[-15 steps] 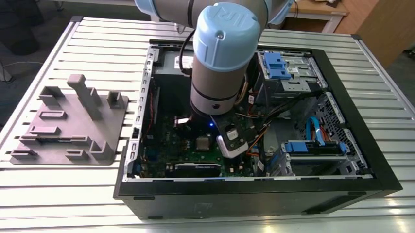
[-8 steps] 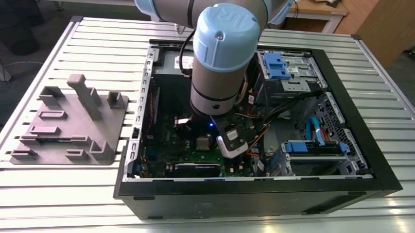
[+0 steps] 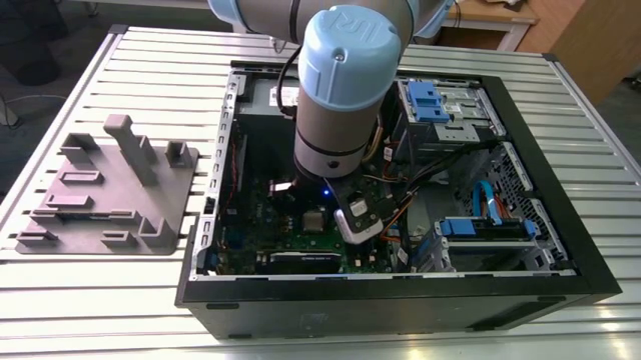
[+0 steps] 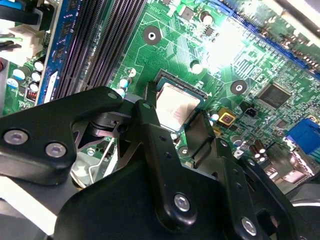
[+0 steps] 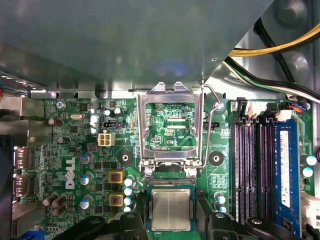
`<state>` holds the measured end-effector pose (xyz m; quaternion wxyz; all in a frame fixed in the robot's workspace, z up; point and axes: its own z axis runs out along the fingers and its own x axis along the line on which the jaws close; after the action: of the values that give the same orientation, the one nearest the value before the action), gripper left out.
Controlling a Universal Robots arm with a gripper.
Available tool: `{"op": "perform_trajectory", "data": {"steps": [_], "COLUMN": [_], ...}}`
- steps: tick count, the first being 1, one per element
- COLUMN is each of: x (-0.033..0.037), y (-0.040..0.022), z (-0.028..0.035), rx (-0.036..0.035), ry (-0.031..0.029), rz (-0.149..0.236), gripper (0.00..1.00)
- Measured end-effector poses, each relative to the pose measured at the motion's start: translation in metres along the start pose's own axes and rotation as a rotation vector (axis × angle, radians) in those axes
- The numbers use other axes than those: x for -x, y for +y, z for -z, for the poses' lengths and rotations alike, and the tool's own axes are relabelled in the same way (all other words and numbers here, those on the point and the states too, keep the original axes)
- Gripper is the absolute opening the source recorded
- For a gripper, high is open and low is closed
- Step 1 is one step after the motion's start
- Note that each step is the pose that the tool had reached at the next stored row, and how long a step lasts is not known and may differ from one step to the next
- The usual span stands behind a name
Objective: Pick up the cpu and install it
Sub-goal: 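Place the cpu into insertion slot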
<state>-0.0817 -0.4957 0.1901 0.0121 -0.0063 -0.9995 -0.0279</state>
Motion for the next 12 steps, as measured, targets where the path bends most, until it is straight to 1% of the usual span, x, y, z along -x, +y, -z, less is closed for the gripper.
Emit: {"op": "perform_trajectory", "data": {"steps": [12], "x": [0.0001], "y": [-0.0003], "z": [-0.0018], "rx": [0.0001], "ry": [-0.0001], "rz": [0.0], "gripper": [0.47]}}
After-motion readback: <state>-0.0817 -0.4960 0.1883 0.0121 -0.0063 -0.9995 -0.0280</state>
